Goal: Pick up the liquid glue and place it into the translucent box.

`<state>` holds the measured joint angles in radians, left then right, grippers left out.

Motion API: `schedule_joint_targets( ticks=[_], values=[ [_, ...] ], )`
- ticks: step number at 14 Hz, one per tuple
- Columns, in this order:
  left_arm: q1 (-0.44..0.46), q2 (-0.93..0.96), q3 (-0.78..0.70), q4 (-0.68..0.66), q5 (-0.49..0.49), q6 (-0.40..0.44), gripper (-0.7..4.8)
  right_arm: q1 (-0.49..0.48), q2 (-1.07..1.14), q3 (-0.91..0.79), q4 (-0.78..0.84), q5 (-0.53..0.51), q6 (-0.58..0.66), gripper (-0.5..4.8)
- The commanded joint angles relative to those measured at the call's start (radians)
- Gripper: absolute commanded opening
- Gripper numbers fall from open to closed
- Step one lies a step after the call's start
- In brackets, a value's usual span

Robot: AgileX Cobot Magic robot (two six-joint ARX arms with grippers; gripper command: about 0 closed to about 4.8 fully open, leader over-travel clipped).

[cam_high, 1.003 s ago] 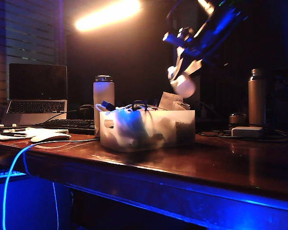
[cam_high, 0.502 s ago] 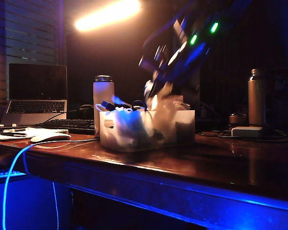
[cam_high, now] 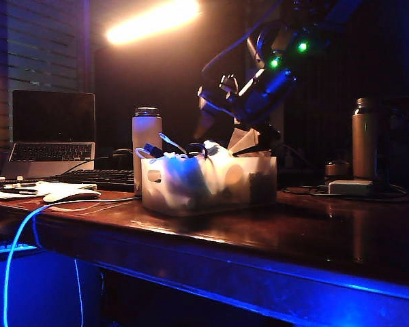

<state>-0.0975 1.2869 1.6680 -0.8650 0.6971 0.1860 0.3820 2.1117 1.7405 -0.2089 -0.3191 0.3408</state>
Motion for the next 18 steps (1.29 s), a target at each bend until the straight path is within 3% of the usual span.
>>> schedule_joint_targets(
  ticks=[1,2,4,5,7,12,18],
  values=[
    [0.0,-0.008,0.005,0.007,0.019,0.016,-0.05,-0.01,-0.077,0.005,0.0,0.009,-0.009,4.61],
    [0.0,-0.012,0.005,0.006,0.019,0.016,-0.05,-0.013,-0.117,0.005,-0.016,0.036,-0.055,3.68],
    [0.0,-0.026,0.005,0.01,0.019,0.016,-0.05,-0.026,-0.209,0.005,-0.077,0.118,-0.168,0.98],
    [0.0,-0.035,0.005,0.013,0.018,0.016,-0.05,-0.027,-0.26,0.004,-0.119,0.176,-0.214,-0.04],
    [0.0,-0.064,0.005,0.016,0.018,0.016,-0.05,-0.027,-0.357,0.004,-0.187,0.279,-0.314,-0.01],
    [0.0,-0.212,0.005,0.002,-0.05,-0.016,-0.05,-0.024,-0.547,0.0,-0.308,0.299,-0.354,-0.01],
    [0.002,-0.614,-0.019,-0.254,-0.251,-0.07,-0.05,0.066,-0.834,-0.003,-0.494,0.303,-0.395,-0.01]
  ],
)
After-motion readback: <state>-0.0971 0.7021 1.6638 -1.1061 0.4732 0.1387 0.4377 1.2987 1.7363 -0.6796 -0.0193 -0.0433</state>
